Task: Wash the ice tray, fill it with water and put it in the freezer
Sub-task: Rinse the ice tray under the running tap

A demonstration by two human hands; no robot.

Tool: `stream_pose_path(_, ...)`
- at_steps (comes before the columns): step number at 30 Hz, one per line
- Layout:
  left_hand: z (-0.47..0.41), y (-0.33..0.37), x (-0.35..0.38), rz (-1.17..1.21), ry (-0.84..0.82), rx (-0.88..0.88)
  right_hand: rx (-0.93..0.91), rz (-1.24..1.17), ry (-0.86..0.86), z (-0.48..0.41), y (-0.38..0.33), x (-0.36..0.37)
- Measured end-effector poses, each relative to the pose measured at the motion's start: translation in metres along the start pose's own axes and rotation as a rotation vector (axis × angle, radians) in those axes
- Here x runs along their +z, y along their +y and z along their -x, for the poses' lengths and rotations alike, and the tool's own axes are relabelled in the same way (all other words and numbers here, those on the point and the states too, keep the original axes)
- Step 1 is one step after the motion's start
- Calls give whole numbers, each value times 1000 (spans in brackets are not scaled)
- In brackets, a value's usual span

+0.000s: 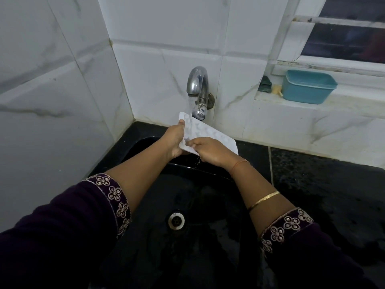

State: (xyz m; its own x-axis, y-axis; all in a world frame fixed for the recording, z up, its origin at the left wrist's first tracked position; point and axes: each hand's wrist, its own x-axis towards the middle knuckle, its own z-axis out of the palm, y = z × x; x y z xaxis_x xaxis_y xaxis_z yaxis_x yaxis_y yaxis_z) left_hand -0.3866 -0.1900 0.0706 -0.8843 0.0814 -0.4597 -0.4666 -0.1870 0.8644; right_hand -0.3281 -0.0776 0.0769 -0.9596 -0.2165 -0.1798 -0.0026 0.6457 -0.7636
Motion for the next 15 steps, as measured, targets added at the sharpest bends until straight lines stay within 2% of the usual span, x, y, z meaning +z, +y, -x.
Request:
stream_pose_path(3,0,-2,1,20,-13,2,-31,90,55,-3,0,7)
stream_pose_path(7,0,0,2,32,18,13,-30,25,-12,0,0,8)
stream_pose_path(9,3,-2,2,27,16,-1,-17,68,-40,1,2,3)
stream_pose_path(15,4,-3,5,29,7,-16,-21,287,96,-2,1,7)
